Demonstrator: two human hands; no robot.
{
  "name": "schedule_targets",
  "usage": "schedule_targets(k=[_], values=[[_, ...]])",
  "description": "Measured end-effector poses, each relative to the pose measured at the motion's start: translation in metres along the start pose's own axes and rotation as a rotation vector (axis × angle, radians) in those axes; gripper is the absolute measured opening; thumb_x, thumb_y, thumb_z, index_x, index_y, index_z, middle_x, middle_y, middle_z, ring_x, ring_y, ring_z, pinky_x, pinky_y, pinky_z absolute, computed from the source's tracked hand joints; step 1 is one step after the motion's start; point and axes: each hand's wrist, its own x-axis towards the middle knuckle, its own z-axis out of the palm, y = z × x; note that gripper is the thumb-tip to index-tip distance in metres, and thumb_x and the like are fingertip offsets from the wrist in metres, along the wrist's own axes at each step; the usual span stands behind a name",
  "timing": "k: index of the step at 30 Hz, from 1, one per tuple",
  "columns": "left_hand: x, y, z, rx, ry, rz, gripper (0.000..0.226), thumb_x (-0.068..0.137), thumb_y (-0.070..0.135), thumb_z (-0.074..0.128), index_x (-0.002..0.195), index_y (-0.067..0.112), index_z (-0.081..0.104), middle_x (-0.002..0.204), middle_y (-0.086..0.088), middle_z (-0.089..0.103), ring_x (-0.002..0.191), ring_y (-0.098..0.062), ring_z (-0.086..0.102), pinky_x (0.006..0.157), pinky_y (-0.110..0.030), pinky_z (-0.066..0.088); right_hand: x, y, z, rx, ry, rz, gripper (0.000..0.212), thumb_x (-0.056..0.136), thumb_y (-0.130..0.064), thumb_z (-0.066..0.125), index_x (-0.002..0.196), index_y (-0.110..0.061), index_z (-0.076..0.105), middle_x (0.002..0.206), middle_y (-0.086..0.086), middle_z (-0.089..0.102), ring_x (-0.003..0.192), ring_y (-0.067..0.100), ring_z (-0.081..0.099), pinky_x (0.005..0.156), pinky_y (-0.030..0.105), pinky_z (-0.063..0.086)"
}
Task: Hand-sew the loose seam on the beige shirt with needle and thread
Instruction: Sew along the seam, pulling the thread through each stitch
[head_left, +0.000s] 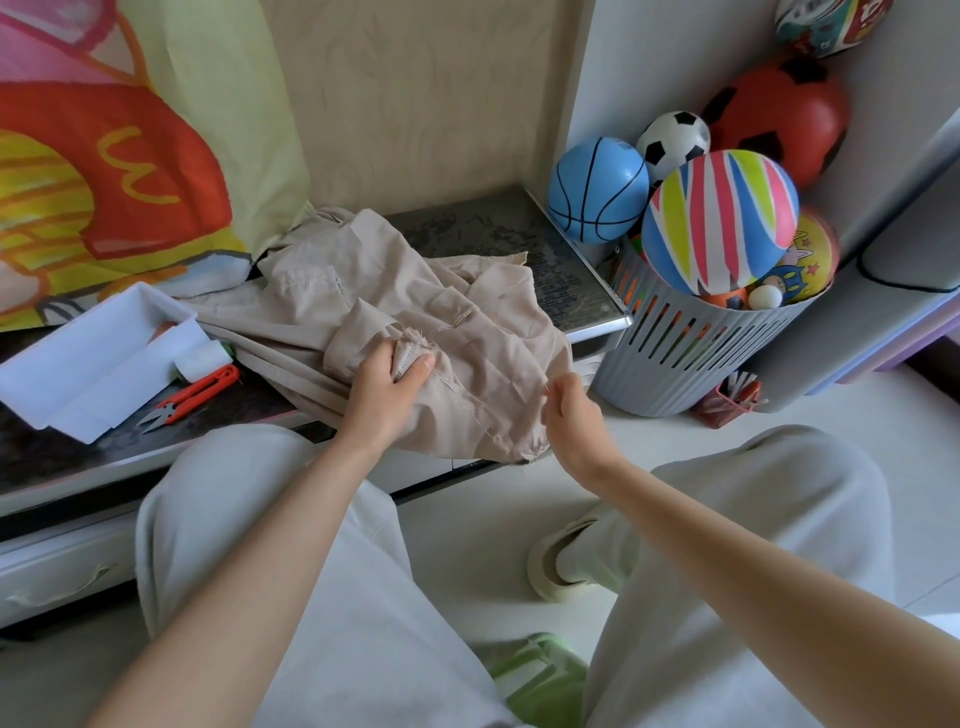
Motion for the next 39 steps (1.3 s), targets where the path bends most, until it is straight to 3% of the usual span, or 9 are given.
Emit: schedule_targets(k=[4, 7, 11, 19, 25, 29, 32, 36, 39], values=[[-0.002, 0.002, 0.000, 0.007, -0.014, 0.028, 0.010, 0.092, 0.012, 0.058, 0.099, 0.006, 0.061, 0.087, 0.002, 0.062, 0.081, -0.006, 0.056, 0.073, -0.008, 0.041, -0.003, -0.034, 0.014, 0.177, -0.006, -0.142, 0.014, 0.102, -0.015, 0.030, 0.097, -0.010, 0.041, 0.095, 0.001, 0.062, 0.068, 0.003, 0.047, 0.062, 0.018, 0.037], [-0.003, 0.003, 0.000, -0.008, -0.025, 0.033, 0.005, 0.092, 0.011, 0.059, 0.097, 0.011, 0.061, 0.088, 0.003, 0.063, 0.084, -0.010, 0.058, 0.081, -0.019, 0.044, -0.003, -0.050, 0.027, 0.300, -0.082, -0.109, 0.014, 0.102, -0.014, 0.031, 0.098, -0.010, 0.044, 0.083, -0.010, 0.059, 0.066, -0.007, 0.049, 0.064, 0.013, 0.038], [-0.004, 0.004, -0.001, -0.013, -0.032, 0.048, 0.008, 0.092, 0.009, 0.058, 0.094, 0.017, 0.060, 0.087, 0.008, 0.062, 0.083, -0.003, 0.058, 0.079, -0.013, 0.043, -0.001, -0.053, 0.039, 0.301, -0.134, -0.101, 0.009, 0.099, -0.022, 0.044, 0.093, -0.016, 0.044, 0.075, -0.011, 0.051, 0.070, 0.004, 0.045, 0.076, 0.026, 0.040], [-0.003, 0.003, -0.001, 0.007, -0.027, 0.054, 0.006, 0.092, 0.009, 0.058, 0.097, 0.011, 0.060, 0.086, 0.008, 0.061, 0.081, 0.001, 0.055, 0.074, -0.006, 0.040, 0.000, -0.055, 0.035, 0.133, -0.130, -0.178, 0.021, 0.090, -0.019, 0.058, 0.069, -0.020, 0.054, 0.054, -0.012, 0.042, 0.050, 0.003, 0.040, 0.055, 0.014, 0.032], [0.000, 0.000, -0.002, 0.000, -0.009, 0.020, 0.015, 0.091, 0.014, 0.060, 0.101, 0.002, 0.063, 0.097, -0.005, 0.066, 0.091, -0.013, 0.059, 0.086, -0.024, 0.044, -0.003, -0.043, 0.018, 0.076, -0.097, -0.169, 0.019, 0.094, -0.017, 0.053, 0.080, -0.006, 0.061, 0.061, -0.007, 0.050, 0.054, 0.003, 0.043, 0.053, 0.014, 0.033], [-0.001, 0.000, -0.003, -0.003, -0.008, 0.014, 0.014, 0.092, 0.014, 0.060, 0.100, 0.003, 0.062, 0.092, -0.003, 0.065, 0.090, -0.015, 0.059, 0.087, -0.028, 0.044, -0.004, -0.025, 0.005, -0.004, -0.111, -0.138, 0.030, 0.096, -0.013, 0.047, 0.068, -0.022, 0.049, 0.066, -0.013, 0.048, 0.058, 0.002, 0.042, 0.053, 0.009, 0.035], [-0.001, 0.001, -0.002, -0.014, -0.007, -0.001, 0.014, 0.092, 0.014, 0.060, 0.100, 0.004, 0.062, 0.092, -0.003, 0.064, 0.089, -0.014, 0.059, 0.088, -0.028, 0.044, -0.003, -0.018, 0.000, -0.048, -0.106, -0.105, 0.020, 0.098, -0.015, 0.044, 0.079, -0.013, 0.050, 0.066, -0.010, 0.045, 0.057, 0.003, 0.039, 0.052, 0.010, 0.036], [-0.003, 0.004, 0.000, -0.039, -0.031, -0.019, 0.005, 0.092, 0.014, 0.059, 0.096, 0.014, 0.062, 0.088, 0.006, 0.063, 0.084, -0.007, 0.058, 0.081, -0.017, 0.044, -0.005, -0.029, 0.004, 0.121, -0.079, -0.150, 0.009, 0.093, -0.020, 0.057, 0.090, -0.011, 0.056, 0.060, -0.012, 0.035, 0.051, 0.004, 0.038, 0.054, 0.014, 0.032], [-0.004, 0.006, 0.001, -0.055, -0.044, -0.016, 0.004, 0.092, 0.013, 0.060, 0.095, 0.016, 0.061, 0.088, 0.007, 0.064, 0.085, -0.007, 0.058, 0.083, -0.020, 0.044, -0.006, -0.045, 0.011, 0.136, -0.141, -0.227, 0.021, 0.085, -0.025, 0.070, 0.098, -0.014, 0.059, 0.059, -0.012, 0.030, 0.048, 0.001, 0.039, 0.052, 0.013, 0.031]])
